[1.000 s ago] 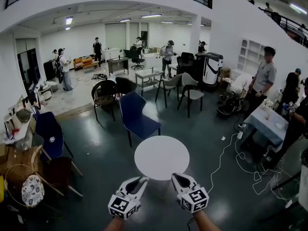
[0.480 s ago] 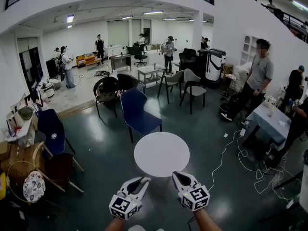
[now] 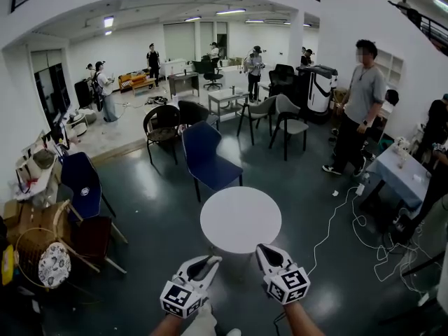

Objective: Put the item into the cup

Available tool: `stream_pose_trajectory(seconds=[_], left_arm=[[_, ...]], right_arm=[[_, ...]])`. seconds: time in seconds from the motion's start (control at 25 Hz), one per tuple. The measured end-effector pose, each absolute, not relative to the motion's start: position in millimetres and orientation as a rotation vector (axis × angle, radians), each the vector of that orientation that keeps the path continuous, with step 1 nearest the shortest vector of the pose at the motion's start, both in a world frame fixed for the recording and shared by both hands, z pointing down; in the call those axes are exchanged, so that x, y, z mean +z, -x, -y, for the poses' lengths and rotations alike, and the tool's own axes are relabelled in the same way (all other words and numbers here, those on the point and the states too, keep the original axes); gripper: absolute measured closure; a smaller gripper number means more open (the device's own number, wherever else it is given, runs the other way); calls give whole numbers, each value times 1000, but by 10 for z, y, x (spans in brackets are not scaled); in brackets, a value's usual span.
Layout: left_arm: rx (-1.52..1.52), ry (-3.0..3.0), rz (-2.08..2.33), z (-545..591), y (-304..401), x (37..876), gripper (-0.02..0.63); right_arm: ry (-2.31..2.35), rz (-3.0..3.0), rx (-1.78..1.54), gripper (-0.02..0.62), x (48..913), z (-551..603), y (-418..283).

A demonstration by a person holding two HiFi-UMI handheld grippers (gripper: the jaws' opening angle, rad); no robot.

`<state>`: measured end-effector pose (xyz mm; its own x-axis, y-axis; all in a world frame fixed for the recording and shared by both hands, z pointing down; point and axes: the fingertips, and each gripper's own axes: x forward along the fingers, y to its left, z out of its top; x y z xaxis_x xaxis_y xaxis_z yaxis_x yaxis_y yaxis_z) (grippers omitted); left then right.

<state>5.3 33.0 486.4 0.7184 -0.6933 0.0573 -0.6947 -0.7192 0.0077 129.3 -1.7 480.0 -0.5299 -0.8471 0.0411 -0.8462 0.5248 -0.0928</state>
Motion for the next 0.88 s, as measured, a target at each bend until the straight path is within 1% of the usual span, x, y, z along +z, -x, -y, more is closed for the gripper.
stream_pose_trajectory(seconds=[0.88], left_arm=[[87, -2919, 1142, 306, -62, 4855, 515]], right_arm=[[1559, -2729, -165, 580, 4822, 670, -1264]])
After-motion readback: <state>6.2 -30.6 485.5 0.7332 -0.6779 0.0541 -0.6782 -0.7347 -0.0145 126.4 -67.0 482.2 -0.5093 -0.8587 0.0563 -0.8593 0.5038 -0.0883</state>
